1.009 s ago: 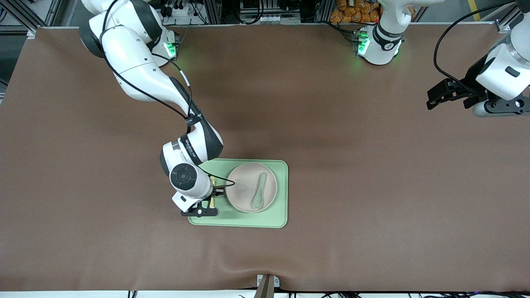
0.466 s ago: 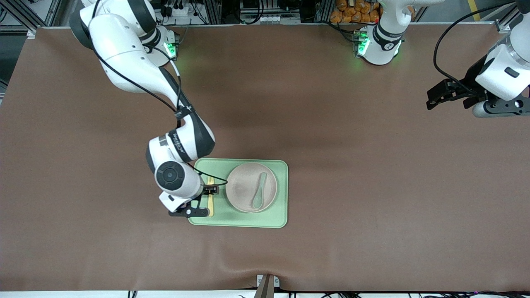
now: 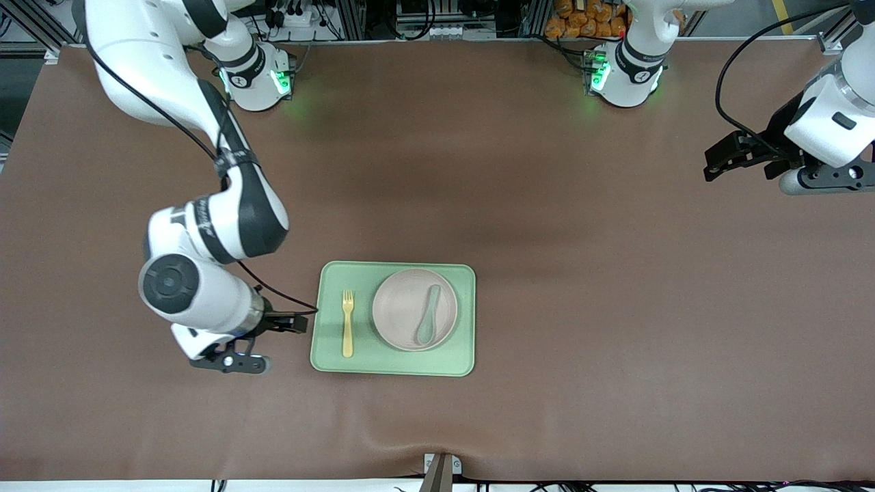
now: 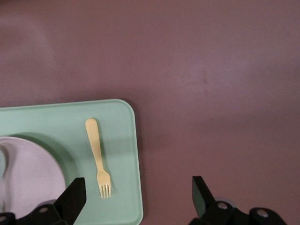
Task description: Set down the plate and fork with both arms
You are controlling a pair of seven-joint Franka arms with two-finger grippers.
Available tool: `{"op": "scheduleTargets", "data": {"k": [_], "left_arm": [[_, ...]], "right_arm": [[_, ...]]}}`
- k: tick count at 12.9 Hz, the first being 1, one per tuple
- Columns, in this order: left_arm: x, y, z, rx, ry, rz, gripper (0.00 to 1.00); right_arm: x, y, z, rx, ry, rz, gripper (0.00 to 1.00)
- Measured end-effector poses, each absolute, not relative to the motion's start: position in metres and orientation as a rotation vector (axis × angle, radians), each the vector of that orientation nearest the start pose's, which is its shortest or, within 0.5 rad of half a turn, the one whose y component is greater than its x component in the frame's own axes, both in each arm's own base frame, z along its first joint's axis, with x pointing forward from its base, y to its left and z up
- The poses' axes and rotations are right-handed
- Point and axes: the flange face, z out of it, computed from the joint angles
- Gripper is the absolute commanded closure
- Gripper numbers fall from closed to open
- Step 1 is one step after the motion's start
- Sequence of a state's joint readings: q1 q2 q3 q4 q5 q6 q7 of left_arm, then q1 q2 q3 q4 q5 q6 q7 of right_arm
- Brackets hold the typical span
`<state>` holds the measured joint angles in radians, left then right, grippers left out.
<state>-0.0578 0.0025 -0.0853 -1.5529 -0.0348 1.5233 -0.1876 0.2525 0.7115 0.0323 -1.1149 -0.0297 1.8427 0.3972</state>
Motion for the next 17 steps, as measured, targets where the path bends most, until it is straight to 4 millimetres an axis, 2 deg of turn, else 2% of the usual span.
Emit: {"op": "scheduleTargets", "data": {"k": [2, 5, 9, 13, 17], "left_arm": [[0.544, -0.082, 0.628, -3.170, -0.069, 0.058, 0.00], [0.544, -0.082, 0.628, -3.170, -0.069, 0.056, 0.00], [0.544, -0.082, 0.630, -3.171, -0.057, 0.052, 0.00], [0.541, -0.081, 0.632, -3.165, -0.041, 0.043, 0.00], [0.536, -0.077, 0.639, -3.137, 0.004, 0.018, 0.00]], "right_arm": [[0.716, 0.180, 0.439, -3.140, 0.219, -0.030, 0.00], [0.702, 0.134, 0.503, -3.135, 0.310, -0.037, 0.00], [0.677, 0.084, 0.566, -3.141, 0.278, -0.041, 0.00], [0.647, 0.035, 0.604, -3.110, 0.116, -0.051, 0.00], [0.596, 0.024, 0.621, -3.112, 0.106, -0.013, 0.00]]}}
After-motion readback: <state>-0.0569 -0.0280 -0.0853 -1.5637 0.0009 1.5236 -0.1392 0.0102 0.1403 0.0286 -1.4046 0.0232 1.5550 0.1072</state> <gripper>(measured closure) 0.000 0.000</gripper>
